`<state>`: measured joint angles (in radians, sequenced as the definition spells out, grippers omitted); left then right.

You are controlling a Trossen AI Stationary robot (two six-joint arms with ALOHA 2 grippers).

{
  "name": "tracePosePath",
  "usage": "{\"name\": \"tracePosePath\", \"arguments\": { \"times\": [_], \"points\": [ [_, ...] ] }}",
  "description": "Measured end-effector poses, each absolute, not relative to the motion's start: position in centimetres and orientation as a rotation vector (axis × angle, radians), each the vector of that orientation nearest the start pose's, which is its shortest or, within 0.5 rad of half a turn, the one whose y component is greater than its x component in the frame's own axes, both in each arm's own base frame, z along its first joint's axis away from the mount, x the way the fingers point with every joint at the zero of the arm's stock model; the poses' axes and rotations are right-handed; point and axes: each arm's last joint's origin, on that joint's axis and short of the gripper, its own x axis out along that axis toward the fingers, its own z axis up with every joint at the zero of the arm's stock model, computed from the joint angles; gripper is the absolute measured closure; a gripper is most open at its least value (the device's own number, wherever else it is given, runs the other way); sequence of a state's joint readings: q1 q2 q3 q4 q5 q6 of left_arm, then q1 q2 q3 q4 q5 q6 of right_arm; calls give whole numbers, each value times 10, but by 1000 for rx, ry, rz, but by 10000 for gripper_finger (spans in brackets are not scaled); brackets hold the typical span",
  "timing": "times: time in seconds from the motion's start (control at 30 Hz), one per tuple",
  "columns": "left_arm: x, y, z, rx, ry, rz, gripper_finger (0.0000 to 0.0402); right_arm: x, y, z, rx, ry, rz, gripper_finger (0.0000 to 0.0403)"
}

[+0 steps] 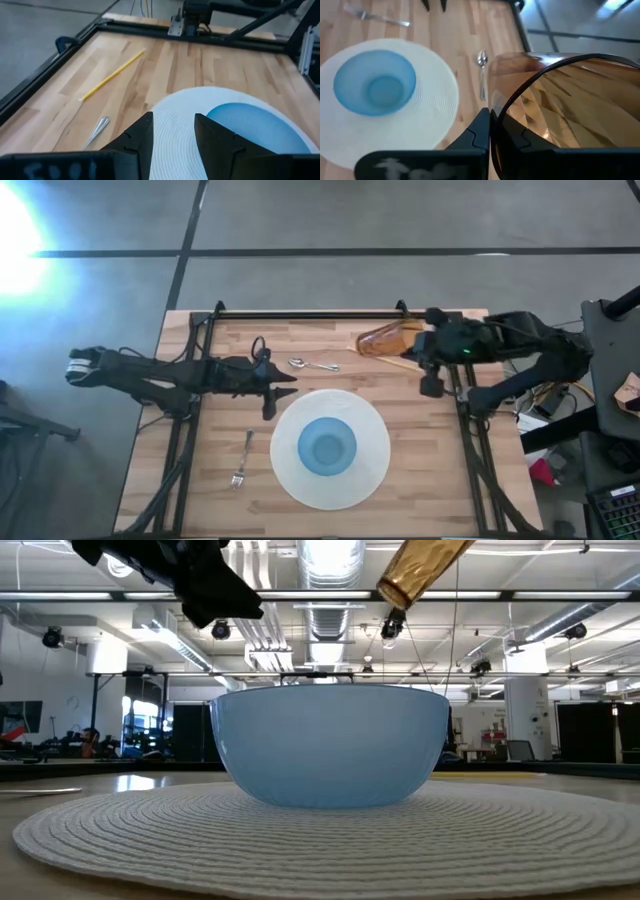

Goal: Pick & Place Utensil
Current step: Move the yellow glass to the top left of the white mat

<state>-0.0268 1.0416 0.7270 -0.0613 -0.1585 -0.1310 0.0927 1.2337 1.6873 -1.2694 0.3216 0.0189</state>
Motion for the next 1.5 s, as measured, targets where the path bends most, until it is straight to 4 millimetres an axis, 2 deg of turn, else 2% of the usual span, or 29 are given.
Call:
{"name": "tracePosePath", "arguments": {
  "times": [0.17, 0.57, 0.87, 1.07, 1.17, 1.5],
  "points": [
    [226, -1, 283, -92, 431, 160, 266, 220, -6, 438, -187, 925, -195, 392],
    [219, 3, 281, -149, 566, 207, 266, 293, -33, 402, -263, 1267, 18, 392],
    [216, 10, 282, -164, 619, 248, 266, 340, -47, 369, -307, 1322, 166, 392],
    [214, 11, 287, -122, 623, 235, 266, 347, -54, 347, -301, 1377, 222, 392],
    [213, 12, 288, -92, 621, 230, 266, 347, -54, 344, -289, 1355, 271, 392],
    [213, 22, 292, 79, 599, 318, 266, 347, -64, 328, -271, 1400, 269, 392]
  ]
}}
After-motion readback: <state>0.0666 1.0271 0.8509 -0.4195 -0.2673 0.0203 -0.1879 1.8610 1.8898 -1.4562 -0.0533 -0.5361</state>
